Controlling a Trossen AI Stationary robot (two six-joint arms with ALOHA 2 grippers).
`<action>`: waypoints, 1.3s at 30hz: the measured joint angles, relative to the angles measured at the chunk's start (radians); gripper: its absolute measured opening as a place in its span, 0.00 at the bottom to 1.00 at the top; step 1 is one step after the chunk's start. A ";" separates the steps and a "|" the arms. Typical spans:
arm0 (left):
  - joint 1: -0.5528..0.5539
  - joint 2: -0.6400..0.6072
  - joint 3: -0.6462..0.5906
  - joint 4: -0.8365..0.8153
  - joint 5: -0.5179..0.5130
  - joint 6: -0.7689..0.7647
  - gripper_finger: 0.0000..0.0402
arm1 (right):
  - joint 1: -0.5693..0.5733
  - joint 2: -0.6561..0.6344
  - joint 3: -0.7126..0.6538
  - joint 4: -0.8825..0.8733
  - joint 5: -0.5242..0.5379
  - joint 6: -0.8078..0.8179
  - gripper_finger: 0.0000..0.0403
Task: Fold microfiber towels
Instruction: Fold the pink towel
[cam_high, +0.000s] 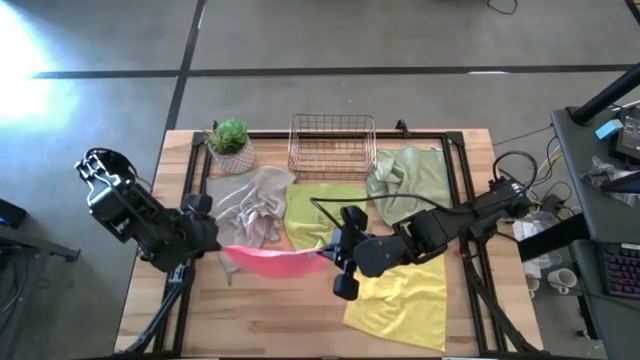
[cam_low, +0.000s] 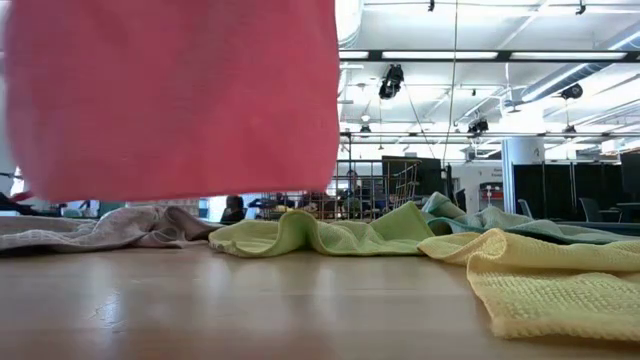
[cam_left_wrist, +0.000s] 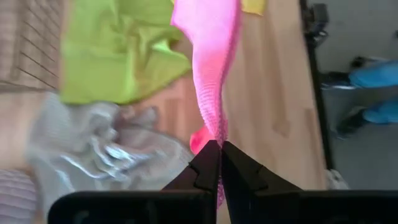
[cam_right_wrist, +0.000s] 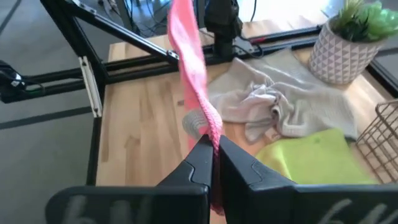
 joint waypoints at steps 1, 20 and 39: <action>0.000 0.000 -0.003 0.001 -0.017 0.002 0.00 | 0.000 0.000 0.001 0.003 0.003 -0.009 0.02; -0.146 0.265 -0.284 0.342 0.148 -0.175 0.00 | 0.179 0.292 -0.041 0.013 -0.135 0.346 0.02; -0.112 0.393 -0.451 0.428 0.139 -0.262 0.00 | 0.153 0.430 -0.037 0.001 -0.196 0.449 0.02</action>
